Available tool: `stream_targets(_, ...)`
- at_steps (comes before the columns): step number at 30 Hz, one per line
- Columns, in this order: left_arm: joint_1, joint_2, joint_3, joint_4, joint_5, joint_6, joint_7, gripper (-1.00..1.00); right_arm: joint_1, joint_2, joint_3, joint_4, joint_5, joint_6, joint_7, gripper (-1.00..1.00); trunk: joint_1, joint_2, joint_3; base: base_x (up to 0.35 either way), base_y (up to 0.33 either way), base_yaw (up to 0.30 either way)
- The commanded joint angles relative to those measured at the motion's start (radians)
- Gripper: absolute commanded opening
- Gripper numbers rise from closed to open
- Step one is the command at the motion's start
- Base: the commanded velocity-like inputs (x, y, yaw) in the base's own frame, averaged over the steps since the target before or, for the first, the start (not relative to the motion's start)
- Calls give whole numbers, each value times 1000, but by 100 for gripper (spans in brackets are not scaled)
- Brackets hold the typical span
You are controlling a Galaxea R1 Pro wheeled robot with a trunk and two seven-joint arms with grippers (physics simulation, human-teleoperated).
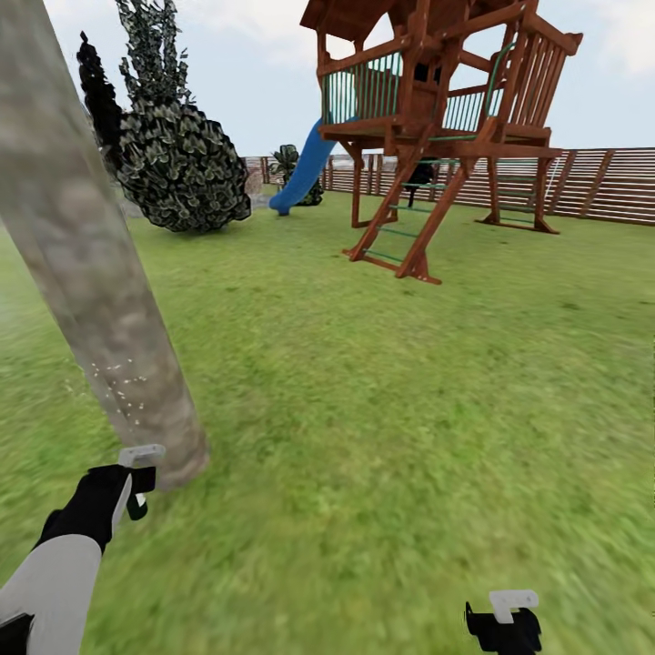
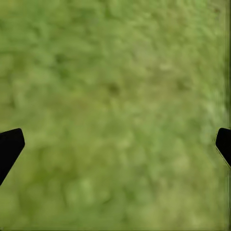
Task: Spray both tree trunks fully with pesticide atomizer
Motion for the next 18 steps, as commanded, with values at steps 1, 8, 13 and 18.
stream_targets(1,0,-1,4,-2,-8,4,-6,-100,-1,0,-6,2,11,-4,-4,100,0,0,-1,85,-266,0)
stream_targets(8,2,12,10,3,-16,4,28,-100,-1,-1,-6,1,11,-4,-4,100,0,0,-1,10,-272,184)
stream_targets(13,2,3,6,8,-6,6,79,-100,-1,0,-6,1,10,-4,-4,100,0,0,-1,93,-266,273)
stream_targets(18,2,1,7,8,-5,7,71,-100,-1,-2,-6,1,9,-4,-4,100,0,0,-1,233,-192,59)
